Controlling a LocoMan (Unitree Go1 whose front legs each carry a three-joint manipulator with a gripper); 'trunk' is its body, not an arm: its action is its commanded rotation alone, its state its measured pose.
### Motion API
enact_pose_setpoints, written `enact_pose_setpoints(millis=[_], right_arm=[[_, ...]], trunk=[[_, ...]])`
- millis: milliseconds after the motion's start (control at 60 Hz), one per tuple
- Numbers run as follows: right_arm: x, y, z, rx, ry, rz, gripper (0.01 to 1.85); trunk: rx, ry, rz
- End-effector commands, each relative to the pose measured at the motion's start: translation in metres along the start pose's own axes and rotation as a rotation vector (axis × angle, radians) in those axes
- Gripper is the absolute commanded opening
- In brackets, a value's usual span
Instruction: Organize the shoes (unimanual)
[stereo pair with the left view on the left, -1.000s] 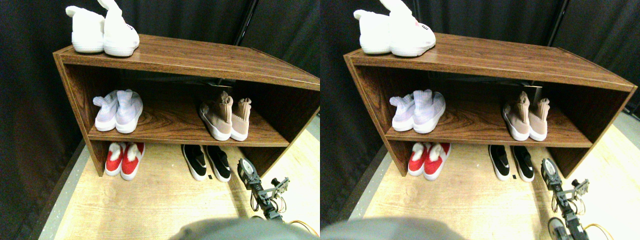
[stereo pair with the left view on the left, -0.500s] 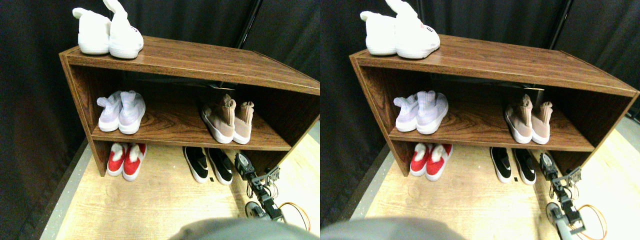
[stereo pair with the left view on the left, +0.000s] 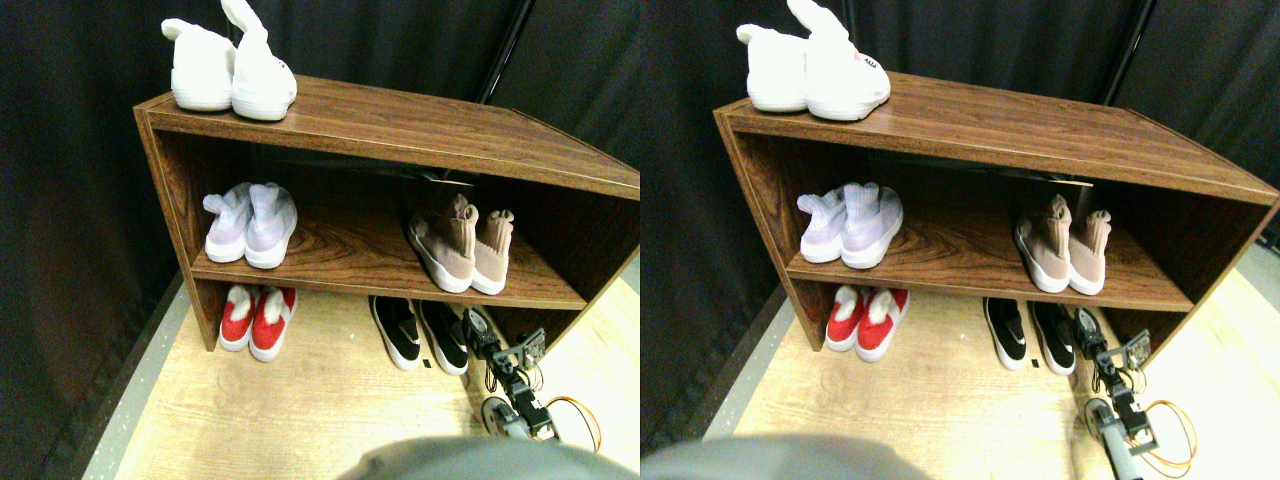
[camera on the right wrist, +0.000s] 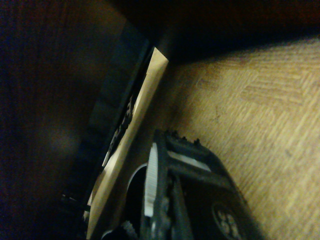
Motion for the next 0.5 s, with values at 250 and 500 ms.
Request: enact_pose_setpoints(millis=[250, 500], right_arm=[[0.005, 0.004, -0.014, 0.017, 0.065, 0.027, 0.06], [0.007, 0.005, -0.023, 0.019, 0.092, 0.015, 0.06]], trunk=[[-0.027, 0.02, 0.033], [-0.032, 0.024, 0.043]])
